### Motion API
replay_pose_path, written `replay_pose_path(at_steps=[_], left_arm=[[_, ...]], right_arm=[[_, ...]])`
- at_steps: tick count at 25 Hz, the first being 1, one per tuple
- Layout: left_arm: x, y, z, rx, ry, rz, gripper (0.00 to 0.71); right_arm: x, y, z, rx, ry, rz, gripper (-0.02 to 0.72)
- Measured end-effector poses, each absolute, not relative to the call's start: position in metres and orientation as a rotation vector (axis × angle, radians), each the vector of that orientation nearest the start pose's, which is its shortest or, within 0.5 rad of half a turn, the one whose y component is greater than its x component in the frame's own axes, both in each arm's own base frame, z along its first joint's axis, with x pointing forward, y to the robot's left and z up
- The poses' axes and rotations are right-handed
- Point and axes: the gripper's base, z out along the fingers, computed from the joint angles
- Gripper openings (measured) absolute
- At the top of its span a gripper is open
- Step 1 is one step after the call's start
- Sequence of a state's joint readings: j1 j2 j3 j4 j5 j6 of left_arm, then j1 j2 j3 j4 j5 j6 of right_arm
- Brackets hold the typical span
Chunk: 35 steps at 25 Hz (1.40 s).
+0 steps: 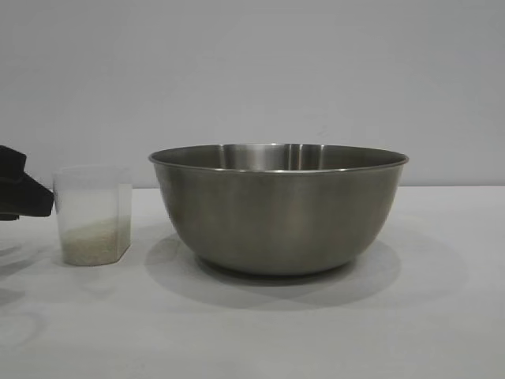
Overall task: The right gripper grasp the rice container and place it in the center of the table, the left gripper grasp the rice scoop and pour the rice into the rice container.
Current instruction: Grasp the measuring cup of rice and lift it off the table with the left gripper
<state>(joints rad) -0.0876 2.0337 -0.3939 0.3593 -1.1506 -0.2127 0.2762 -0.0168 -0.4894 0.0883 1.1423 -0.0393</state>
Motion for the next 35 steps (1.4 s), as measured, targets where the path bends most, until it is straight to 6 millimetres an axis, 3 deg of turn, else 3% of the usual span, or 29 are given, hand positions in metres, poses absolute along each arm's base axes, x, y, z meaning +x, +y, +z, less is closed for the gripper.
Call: replay_pose_path(at_steps=[3, 6, 7, 22, 27, 35], left_arm=[[0.267, -0.053, 0.074, 0.239, 1.968, -0.420, 0.262], [0.271, -0.053, 0.072, 0.240, 1.964, -0.422, 0.269], [0.273, -0.054, 0.071, 0.242, 1.963, -0.423, 0.223], [0.288, -0.059, 0.073, 0.297, 1.915, -0.446, 0.227], [0.291, -0.061, 0.075, 0.336, 1.896, -0.446, 0.000], [0.292, -0.062, 0.076, 0.355, 1.889, -0.447, 0.000]], right_arm=[[-0.012, 0.004, 0.268, -0.343, 2.098, 0.247, 0.526], [-0.012, 0.004, 0.268, -0.343, 2.098, 0.250, 0.526], [-0.012, 0.004, 0.268, -0.343, 2.098, 0.250, 0.526], [-0.012, 0.005, 0.268, -0.343, 2.098, 0.251, 0.526], [-0.012, 0.005, 0.268, -0.343, 2.098, 0.251, 0.526], [-0.012, 0.005, 0.268, -0.344, 2.098, 0.253, 0.526]])
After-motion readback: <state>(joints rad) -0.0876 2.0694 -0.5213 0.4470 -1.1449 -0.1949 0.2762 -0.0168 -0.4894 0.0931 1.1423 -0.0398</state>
